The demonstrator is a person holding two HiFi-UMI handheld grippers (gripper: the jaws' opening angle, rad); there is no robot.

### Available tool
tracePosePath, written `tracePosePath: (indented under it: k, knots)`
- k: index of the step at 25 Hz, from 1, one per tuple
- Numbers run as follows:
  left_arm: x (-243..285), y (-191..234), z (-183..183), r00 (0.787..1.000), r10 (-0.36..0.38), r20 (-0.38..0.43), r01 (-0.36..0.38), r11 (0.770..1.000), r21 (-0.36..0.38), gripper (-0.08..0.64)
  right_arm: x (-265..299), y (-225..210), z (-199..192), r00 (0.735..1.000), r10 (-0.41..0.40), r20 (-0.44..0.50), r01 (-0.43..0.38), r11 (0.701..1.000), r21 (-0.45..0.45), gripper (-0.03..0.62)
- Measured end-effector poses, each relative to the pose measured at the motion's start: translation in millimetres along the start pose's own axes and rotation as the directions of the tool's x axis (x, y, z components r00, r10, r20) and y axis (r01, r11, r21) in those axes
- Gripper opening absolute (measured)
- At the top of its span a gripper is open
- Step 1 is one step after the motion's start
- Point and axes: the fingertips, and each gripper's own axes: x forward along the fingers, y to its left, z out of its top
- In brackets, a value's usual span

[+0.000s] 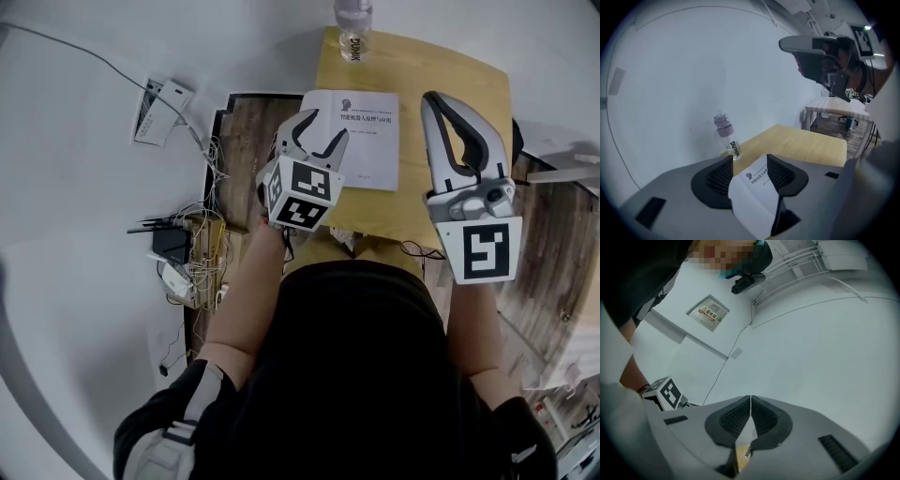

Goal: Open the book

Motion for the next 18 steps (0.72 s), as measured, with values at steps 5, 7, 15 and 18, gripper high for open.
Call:
tracePosePath:
  k: [5, 7, 15, 18]
  knots:
    - [-14, -14, 42, 0.994, 0.018, 0.103, -0.021, 1.0, 0.022, 0.233, -15, -8, 2, 1.0, 0.012, 0.019, -0.012, 1.0, 0.001, 0.031]
    - [-21, -22, 58, 0.99, 0.025, 0.142, -0.03, 0.999, 0.031, 0.233, -22, -10, 2, 0.999, 0.022, 0.024, -0.022, 1.0, 0.006, 0.031]
    - [-51, -45, 110, 0.954, 0.03, 0.299, -0.048, 0.997, 0.052, 0.232, -38, -22, 1, 0.999, 0.015, 0.036, -0.016, 1.0, 0.025, 0.031]
    - [-64, -47, 127, 0.934, 0.035, 0.356, -0.05, 0.998, 0.033, 0.232, -41, -24, 4, 0.999, 0.013, 0.046, -0.014, 1.0, 0.025, 0.031]
